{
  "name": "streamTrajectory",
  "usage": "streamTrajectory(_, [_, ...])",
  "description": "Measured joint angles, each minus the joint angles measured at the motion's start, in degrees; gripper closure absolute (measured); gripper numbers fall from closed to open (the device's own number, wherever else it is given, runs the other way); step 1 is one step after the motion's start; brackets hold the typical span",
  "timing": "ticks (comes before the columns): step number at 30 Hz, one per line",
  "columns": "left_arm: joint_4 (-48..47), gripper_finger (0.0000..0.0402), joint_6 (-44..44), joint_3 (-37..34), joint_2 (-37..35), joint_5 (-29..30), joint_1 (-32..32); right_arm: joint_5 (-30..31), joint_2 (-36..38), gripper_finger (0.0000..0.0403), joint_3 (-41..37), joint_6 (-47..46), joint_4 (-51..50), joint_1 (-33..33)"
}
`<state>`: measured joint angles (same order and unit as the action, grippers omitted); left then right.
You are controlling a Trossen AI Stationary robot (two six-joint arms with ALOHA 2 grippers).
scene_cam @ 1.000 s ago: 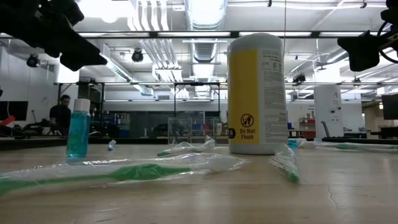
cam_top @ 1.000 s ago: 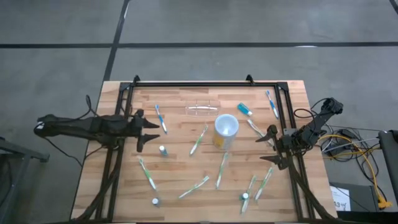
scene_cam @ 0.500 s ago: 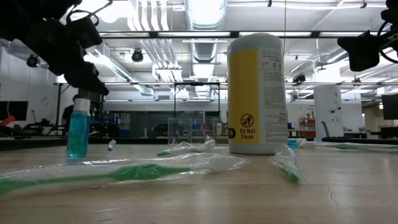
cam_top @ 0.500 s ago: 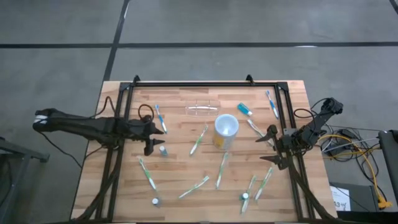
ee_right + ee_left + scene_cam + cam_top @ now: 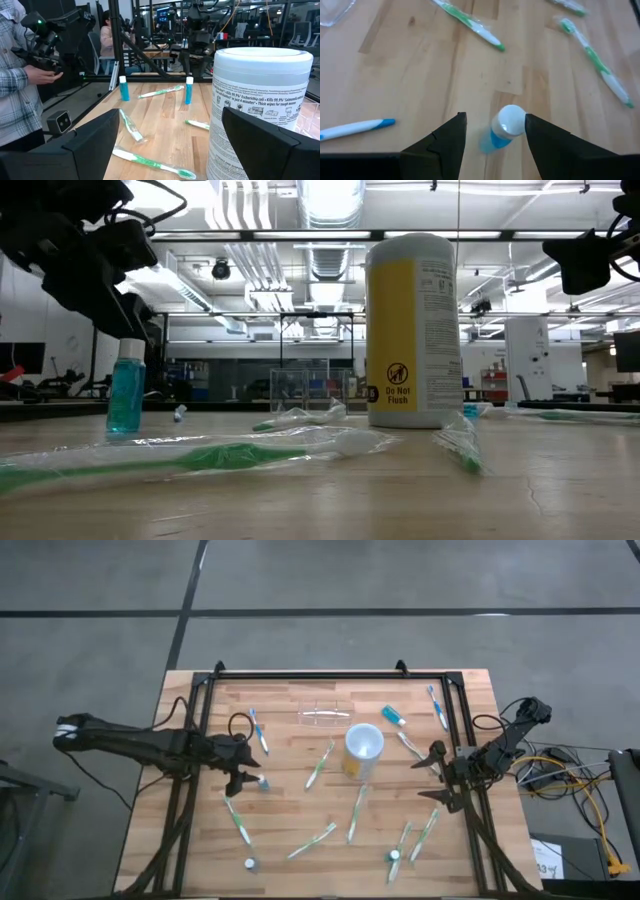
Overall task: Pick & Place toothbrushing station
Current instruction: Put the blue mouthwash into the middle section of the transparent organizer
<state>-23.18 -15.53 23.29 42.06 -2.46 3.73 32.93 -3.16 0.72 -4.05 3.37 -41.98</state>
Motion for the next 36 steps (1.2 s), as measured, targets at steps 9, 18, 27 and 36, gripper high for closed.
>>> streamTrajectory(9, [0.03, 0.0195, 2.27, -0.02, 1.18, -1.60, 0.00, 0.00, -0.02, 0.0055, 0.01, 0.00, -0.01, 0.01])
streamTrajectory(18, [2.75, 0.0195, 1.91, -0.07, 5.31, -1.59, 0.00, 0.00, -0.02, 0.0058, 0.00, 0.00, 0.00, 0.00])
streamTrajectory(27, [3.97, 0.0205, 0.12, -0.07, 9.00, -1.61, 0.00, 0.00, -0.07, 0.0054, -0.01, 0.00, -0.01, 0.00])
streamTrajectory(36, [5.19, 0.0264, 0.04, -0.07, 8.94, -2.23, 0.00, 0.00, -0.07, 0.0054, 0.01, 0.00, -0.01, 0.01])
